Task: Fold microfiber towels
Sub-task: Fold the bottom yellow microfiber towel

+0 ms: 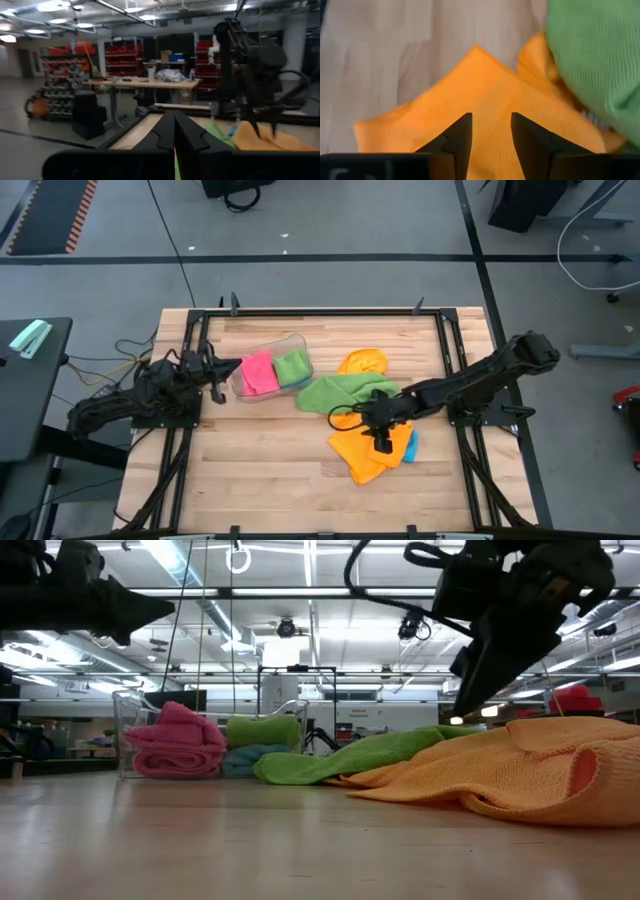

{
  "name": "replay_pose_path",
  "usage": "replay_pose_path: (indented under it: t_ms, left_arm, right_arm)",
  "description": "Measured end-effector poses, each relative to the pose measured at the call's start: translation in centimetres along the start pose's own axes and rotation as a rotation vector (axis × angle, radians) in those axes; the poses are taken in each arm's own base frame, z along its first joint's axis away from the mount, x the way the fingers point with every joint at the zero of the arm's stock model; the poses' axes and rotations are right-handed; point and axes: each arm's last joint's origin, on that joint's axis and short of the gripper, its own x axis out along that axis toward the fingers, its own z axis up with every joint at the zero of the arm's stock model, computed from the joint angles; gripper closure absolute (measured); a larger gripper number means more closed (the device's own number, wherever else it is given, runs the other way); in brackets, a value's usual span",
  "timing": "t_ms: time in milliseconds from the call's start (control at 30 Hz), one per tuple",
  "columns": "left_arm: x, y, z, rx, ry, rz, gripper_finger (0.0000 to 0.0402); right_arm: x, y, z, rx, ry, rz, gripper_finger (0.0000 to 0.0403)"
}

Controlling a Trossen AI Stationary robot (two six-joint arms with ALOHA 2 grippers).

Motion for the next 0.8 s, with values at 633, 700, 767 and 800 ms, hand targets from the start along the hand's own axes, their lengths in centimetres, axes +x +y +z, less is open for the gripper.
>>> replay_pose_path:
  t_ms: [633, 700, 767, 800]
  left_arm:
    - [0.1, 0.1, -0.9, 0.047, -0.007, 0.065, 0.039]
    - [0.1, 0.1, -0.9, 0.056, -0.006, 0.065, 0.0395]
    - [0.1, 0.1, -0.9, 0.062, -0.008, 0.065, 0.0394]
    - [0.1, 0.1, -0.8, 0.062, -0.01, 0.07, 0.0391]
  right_arm:
    - [-1.1, 1.4, -1.3, -0.003, 0.264, -0.068, 0.0246]
    - [-1.0, 1.5, -1.7, -0.017, 0.275, -0.066, 0.0252]
    - [-0.9, 1.6, -2.2, -0.021, 0.288, -0.067, 0.0262]
    - [-0.8, 1.6, -2.5, -0.02, 0.294, -0.069, 0.0268]
